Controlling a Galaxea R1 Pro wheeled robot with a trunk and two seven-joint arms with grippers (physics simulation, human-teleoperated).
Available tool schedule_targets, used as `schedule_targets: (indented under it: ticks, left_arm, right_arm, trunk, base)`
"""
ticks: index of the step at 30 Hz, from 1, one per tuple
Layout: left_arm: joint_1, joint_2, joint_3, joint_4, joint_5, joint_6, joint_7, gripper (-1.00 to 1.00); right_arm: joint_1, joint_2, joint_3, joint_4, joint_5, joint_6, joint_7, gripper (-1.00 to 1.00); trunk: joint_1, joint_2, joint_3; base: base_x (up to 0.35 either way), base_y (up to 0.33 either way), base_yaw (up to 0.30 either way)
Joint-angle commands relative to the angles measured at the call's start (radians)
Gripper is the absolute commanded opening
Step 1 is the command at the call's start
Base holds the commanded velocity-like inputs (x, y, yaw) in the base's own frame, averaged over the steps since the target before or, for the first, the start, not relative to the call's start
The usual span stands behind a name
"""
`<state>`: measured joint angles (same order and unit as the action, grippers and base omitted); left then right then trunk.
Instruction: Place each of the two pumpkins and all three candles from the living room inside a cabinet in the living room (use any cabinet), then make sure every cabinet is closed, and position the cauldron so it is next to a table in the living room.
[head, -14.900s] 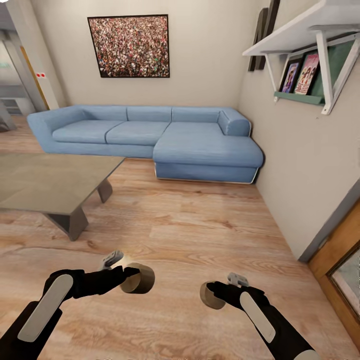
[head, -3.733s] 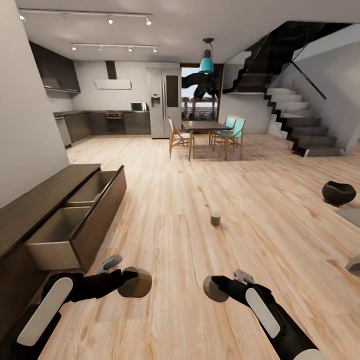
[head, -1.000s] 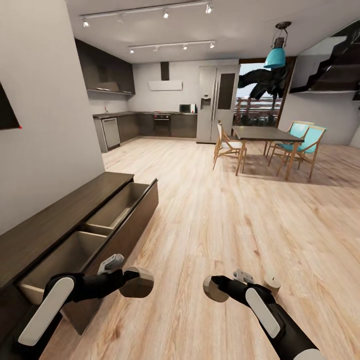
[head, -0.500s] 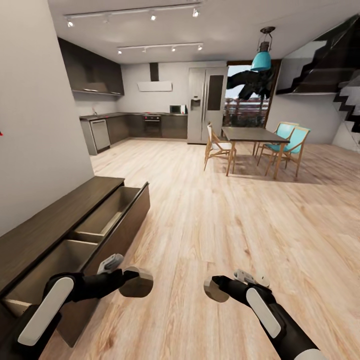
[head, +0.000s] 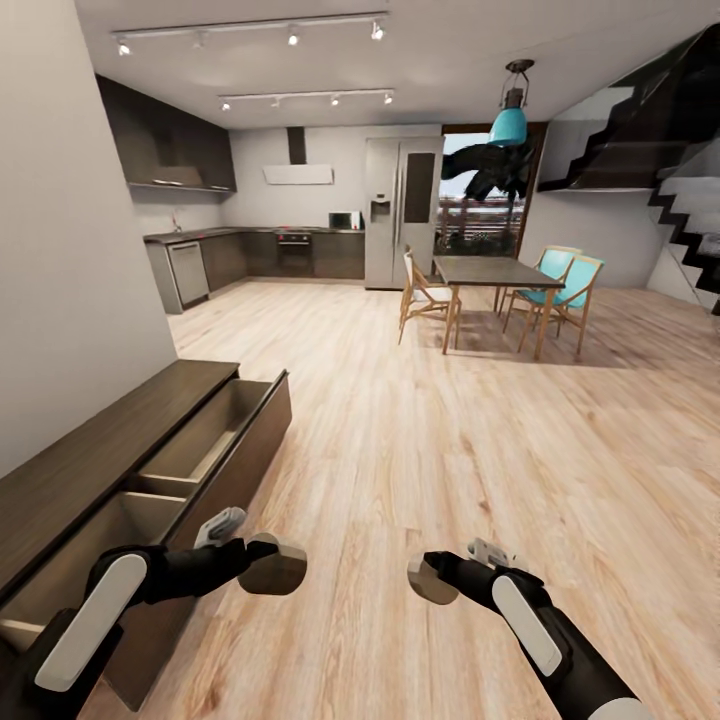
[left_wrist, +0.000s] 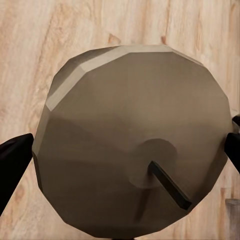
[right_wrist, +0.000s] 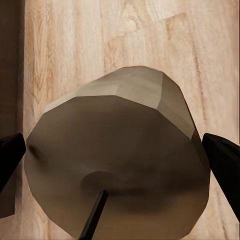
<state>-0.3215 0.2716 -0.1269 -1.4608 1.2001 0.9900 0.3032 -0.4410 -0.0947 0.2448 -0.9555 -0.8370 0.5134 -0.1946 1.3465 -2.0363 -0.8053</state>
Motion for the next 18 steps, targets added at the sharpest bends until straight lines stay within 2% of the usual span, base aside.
schedule_targets:
  ticks: [1,8,18]
  left_arm:
    - [-0.001,0.001,-0.001,-0.002,0.01,0.001,0.011,-1.0]
    - [-0.001,0.005,0.003,-0.003,0.006,0.002,0.008,-1.0]
    - [-0.001,0.004,-0.005,-0.001,0.003,0.001,0.011,-1.0]
  right_arm:
    - [-0.001,-0.001,0.004,-0.002,-0.011,0.001,-0.009,-1.0]
    - [-0.001,0.0,0.004,-0.002,-0.011,-0.001,-0.009,-1.0]
    - [-0.001,0.001,0.004,-0.002,-0.011,-0.001,-0.009,-1.0]
  trunk:
    - [0.0,0.0,-0.001]
    - [0.0,0.0,-0.001]
    - [0.0,0.0,-0.001]
  base:
    - [0.0,0.0,-0.037]
    - [0.02,0.0,-0.009]
    - [0.292,-0.023,0.0]
